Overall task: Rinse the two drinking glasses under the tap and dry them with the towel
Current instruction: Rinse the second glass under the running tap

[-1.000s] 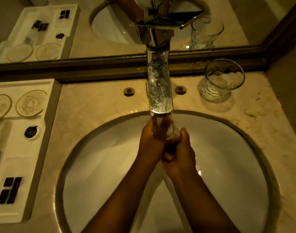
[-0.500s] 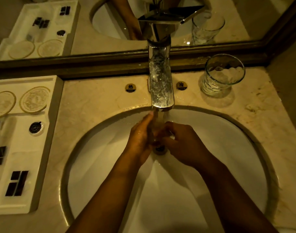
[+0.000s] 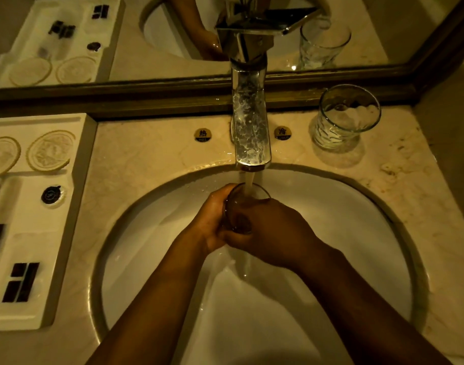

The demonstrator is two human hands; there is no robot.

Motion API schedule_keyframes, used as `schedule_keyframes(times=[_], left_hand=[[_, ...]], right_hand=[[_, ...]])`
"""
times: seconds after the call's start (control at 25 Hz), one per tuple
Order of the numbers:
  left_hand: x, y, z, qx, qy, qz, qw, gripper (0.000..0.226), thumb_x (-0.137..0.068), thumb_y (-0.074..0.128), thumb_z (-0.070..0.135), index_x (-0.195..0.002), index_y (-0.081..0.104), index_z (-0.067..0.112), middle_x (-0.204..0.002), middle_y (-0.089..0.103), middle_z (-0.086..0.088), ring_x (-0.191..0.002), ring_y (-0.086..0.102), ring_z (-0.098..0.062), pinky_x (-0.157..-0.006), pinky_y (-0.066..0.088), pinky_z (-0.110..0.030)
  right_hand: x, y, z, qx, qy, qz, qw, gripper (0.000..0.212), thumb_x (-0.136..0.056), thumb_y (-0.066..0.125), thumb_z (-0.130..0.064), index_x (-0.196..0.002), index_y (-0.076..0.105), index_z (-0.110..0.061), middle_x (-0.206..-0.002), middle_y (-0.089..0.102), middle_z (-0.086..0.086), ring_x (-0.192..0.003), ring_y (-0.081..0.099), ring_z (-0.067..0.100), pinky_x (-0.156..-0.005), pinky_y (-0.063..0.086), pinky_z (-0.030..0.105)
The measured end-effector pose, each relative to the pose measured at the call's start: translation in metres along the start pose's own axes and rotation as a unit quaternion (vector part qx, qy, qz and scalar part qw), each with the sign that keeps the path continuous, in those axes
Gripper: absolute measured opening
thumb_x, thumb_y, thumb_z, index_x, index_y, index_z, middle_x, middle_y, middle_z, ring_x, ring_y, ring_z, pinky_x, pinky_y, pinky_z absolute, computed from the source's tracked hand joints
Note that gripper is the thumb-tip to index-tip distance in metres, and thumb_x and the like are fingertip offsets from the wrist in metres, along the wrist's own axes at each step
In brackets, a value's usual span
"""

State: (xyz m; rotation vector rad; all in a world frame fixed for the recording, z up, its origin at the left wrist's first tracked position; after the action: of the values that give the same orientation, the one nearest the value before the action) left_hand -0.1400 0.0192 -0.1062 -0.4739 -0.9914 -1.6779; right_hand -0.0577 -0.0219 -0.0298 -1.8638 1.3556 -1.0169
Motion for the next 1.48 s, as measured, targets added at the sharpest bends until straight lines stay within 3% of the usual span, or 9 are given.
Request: schedule_keyframes(times=[0.24,0.4,0.52,0.68,0.76,0.84,1.0,1.28,1.48], left_hand=[[-0.004,0.003,0.002,0.013,0.06,0.026,0.998,0.029,-0.094,0.057,0.03,-0.085,0.078,0.013,-0.082,0.076,-0.01,-0.075,0.073,-0.022,-0.076,0.056,-0.035],[-0.007,-0.015,-0.01,0.06,0.036,0.031,0.997,0.031,-0.096,0.052,0.033,-0.092,0.074,0.011,-0.089,0.076,-0.012,-0.081,0.074,-0.025,-0.08,0.056,-0.038],[0.002,-0.011,-0.023,0.129,-0.018,0.006,0.992,0.042,-0.097,0.048,0.035,-0.107,0.074,0.004,-0.109,0.073,-0.02,-0.1,0.069,-0.033,-0.091,0.053,-0.043],[0.021,0.0,-0.052,0.149,-0.08,0.006,0.986,0.032,-0.088,0.054,0.03,-0.092,0.074,0.006,-0.087,0.067,-0.013,-0.072,0.065,-0.023,-0.065,0.052,-0.028],[0.035,0.002,-0.067,0.113,-0.108,0.026,0.987,0.04,-0.093,0.049,0.038,-0.096,0.076,0.009,-0.087,0.072,-0.013,-0.075,0.068,-0.024,-0.068,0.054,-0.028],[0.046,0.002,-0.076,0.029,-0.109,0.042,0.993,0.047,-0.094,0.048,0.051,-0.101,0.078,0.015,-0.101,0.076,-0.014,-0.096,0.069,-0.032,-0.089,0.055,-0.044],[0.073,-0.002,-0.052,-0.136,0.01,0.11,0.985,0.03,-0.104,0.041,0.039,-0.108,0.063,0.018,-0.106,0.069,-0.016,-0.09,0.069,-0.03,-0.072,0.06,-0.042],[0.093,0.001,-0.052,-0.12,-0.01,0.043,0.992,0.047,-0.092,0.054,0.061,-0.1,0.077,0.02,-0.102,0.079,-0.012,-0.098,0.076,-0.028,-0.089,0.059,-0.049],[0.102,-0.005,-0.054,0.013,0.008,-0.012,1.0,0.065,-0.082,0.065,0.059,-0.125,0.068,0.01,-0.125,0.07,-0.02,-0.117,0.067,-0.038,-0.103,0.048,-0.059]], right_hand=[[0.006,0.02,0.005,-0.17,0.042,0.013,0.985,0.02,-0.094,0.057,-0.034,-0.112,0.064,-0.029,-0.099,0.07,-0.008,-0.086,0.065,0.007,-0.08,0.056,0.034],[0.021,-0.005,0.037,-0.297,0.147,0.157,0.931,0.015,-0.087,0.07,-0.032,-0.101,0.072,-0.026,-0.092,0.07,-0.01,-0.076,0.064,-0.004,-0.063,0.049,0.008],[0.031,0.005,0.043,-0.383,0.149,0.139,0.901,0.061,-0.078,0.079,-0.036,-0.132,0.051,-0.031,-0.117,0.06,-0.018,-0.103,0.061,-0.001,-0.077,0.053,0.015],[0.041,0.034,0.033,-0.451,0.143,0.047,0.88,0.087,-0.069,0.087,-0.03,-0.139,0.037,-0.041,-0.122,0.052,-0.033,-0.106,0.051,-0.024,-0.079,0.044,-0.001],[0.049,0.03,0.037,-0.476,0.174,0.079,0.859,0.075,-0.068,0.086,-0.033,-0.132,0.047,-0.036,-0.12,0.06,-0.023,-0.108,0.06,-0.009,-0.081,0.05,0.008],[0.056,0.028,0.039,-0.503,0.221,0.093,0.83,0.06,-0.071,0.081,-0.042,-0.124,0.056,-0.029,-0.112,0.069,-0.012,-0.099,0.068,0.004,-0.078,0.056,0.019],[0.067,0.021,0.031,-0.482,0.31,0.06,0.818,0.027,-0.088,0.063,-0.05,-0.091,0.071,-0.025,-0.084,0.075,-0.005,-0.075,0.071,0.007,-0.068,0.053,0.023],[0.084,0.031,0.024,-0.483,0.371,-0.017,0.793,0.059,-0.083,0.057,-0.065,-0.107,0.073,-0.014,-0.094,0.077,0.007,-0.08,0.075,0.019,-0.066,0.06,0.028],[0.083,0.018,0.011,-0.467,0.291,-0.028,0.835,0.055,-0.077,0.055,-0.074,-0.112,0.068,-0.033,-0.11,0.072,0.0,-0.096,0.071,0.017,-0.092,0.056,0.042]])
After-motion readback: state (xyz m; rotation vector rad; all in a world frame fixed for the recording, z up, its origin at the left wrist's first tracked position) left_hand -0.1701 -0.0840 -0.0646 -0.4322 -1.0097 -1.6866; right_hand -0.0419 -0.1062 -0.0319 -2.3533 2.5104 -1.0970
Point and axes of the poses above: each hand's wrist, its own x-axis away from the middle knuckle, its own y-axis out of the palm, z = x × y, the point moved 6 cm from there along -x, towards the middle knuckle
